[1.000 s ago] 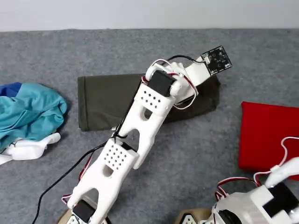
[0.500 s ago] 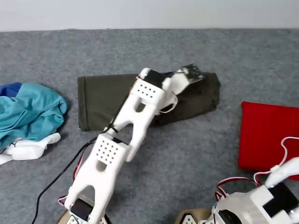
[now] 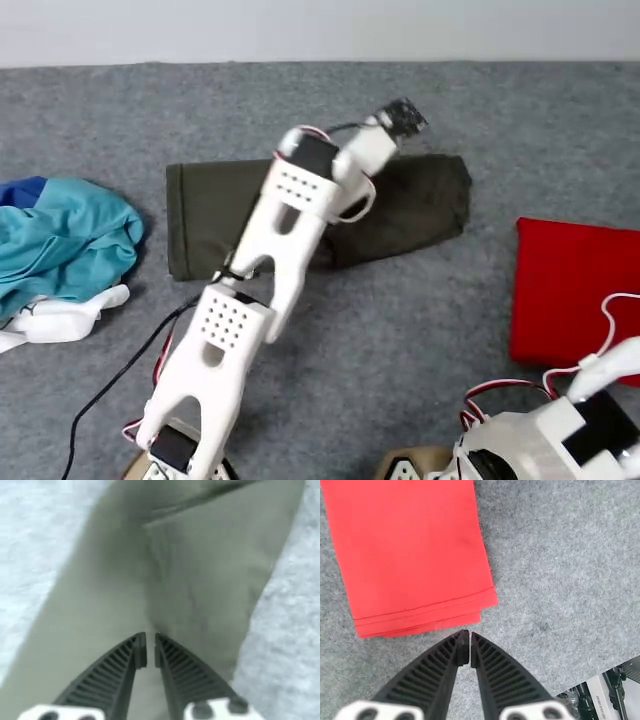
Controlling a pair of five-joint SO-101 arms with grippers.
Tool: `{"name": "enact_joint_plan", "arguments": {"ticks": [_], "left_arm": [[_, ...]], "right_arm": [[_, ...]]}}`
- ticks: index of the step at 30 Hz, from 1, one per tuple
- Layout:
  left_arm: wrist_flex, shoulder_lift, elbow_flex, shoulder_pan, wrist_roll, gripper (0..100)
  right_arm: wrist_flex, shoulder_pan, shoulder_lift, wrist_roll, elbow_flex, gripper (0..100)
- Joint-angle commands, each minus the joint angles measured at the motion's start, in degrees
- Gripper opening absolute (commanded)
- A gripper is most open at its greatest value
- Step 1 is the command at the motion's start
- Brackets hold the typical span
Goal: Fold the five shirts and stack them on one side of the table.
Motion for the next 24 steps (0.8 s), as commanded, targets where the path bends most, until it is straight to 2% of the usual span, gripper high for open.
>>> {"name": "enact_joint_plan", "arguments": {"ticks": [1,6,18,24], "left_arm": [[1.9,-3.1,-2.4,-6.2,4.3,6],[2.0,-3.6,0.4,-14.7,8.3,20],[1.8,-17.1,23.1,-28.7,10.2,21],[1.6,-15.7,23.9,-32.7,10.1,23]], "right_arm": [[2.2,0.5,-3.0,-0.1,-0.2,1.0],[2.2,0.2,-2.9,-0.1,-0.2,1.0],[2.2,0.1,-2.9,-0.1,5.7,1.1],[2.2,0.1,-3.2,-0.1,8.0,1.1]]}}
